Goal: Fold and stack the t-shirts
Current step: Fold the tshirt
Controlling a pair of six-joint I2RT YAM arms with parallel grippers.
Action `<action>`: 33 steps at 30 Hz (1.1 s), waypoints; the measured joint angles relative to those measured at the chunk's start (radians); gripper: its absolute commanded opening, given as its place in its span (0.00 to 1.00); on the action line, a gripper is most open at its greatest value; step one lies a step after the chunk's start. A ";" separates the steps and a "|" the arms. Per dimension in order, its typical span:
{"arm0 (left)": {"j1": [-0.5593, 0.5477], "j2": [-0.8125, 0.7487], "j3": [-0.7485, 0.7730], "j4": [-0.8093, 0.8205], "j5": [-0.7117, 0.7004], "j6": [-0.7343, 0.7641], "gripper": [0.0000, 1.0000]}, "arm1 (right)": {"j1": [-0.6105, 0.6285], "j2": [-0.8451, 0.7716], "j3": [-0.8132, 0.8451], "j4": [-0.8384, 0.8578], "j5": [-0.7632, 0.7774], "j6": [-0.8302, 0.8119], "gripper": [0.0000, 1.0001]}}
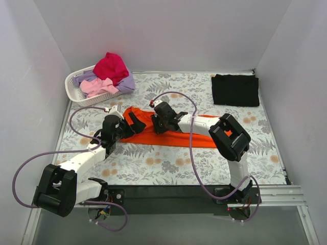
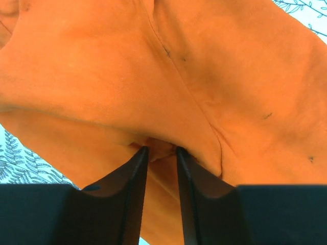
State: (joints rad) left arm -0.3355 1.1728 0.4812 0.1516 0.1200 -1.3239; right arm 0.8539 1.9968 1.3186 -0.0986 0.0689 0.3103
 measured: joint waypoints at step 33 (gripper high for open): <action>0.000 0.120 0.000 0.008 0.022 0.014 0.88 | 0.000 -0.141 -0.085 -0.043 -0.050 0.003 0.01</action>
State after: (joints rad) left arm -0.3355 1.2926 0.4812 0.1593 0.1417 -1.3102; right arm 0.8543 1.8561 1.2339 -0.1417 0.0185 0.3138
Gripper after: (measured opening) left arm 0.917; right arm 0.021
